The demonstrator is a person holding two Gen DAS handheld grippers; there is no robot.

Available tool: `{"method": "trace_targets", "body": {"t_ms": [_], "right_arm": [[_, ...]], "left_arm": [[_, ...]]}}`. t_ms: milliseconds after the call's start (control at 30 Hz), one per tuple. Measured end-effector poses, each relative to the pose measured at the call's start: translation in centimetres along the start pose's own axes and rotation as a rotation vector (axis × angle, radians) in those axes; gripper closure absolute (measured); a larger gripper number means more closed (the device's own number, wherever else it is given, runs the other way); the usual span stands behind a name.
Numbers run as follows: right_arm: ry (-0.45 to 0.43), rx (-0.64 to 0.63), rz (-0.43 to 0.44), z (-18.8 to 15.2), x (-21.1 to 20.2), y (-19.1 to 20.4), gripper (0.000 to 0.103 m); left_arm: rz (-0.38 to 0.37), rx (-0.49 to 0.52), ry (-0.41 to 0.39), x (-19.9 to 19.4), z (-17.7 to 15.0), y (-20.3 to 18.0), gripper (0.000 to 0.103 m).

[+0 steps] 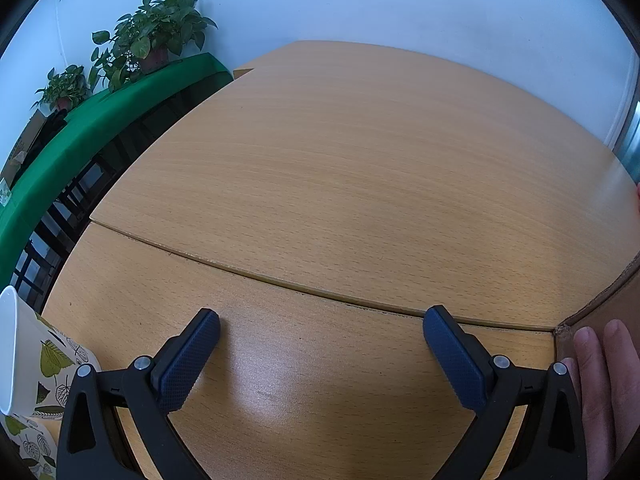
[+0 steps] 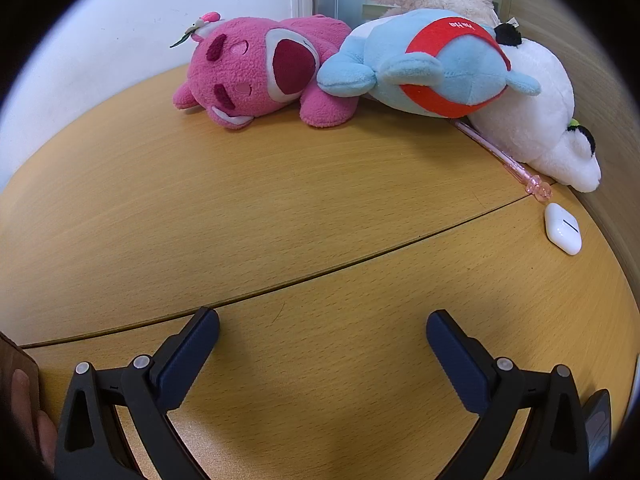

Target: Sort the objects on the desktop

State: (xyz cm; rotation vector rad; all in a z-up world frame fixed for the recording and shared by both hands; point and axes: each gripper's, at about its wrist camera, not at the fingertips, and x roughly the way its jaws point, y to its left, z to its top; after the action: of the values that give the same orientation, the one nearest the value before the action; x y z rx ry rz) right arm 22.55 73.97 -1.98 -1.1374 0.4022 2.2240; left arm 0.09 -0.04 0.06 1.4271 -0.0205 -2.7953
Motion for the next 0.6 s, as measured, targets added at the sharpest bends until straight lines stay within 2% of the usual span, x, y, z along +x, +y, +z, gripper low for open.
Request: {"method": "trace_targets", "body": {"t_ms": [600], "right_arm": [[-0.003, 0.002, 0.000, -0.30, -0.08, 0.11, 0.000]], "left_arm": [[0.000, 0.001, 0.001, -0.01, 0.00, 0.00, 0.000]]}}
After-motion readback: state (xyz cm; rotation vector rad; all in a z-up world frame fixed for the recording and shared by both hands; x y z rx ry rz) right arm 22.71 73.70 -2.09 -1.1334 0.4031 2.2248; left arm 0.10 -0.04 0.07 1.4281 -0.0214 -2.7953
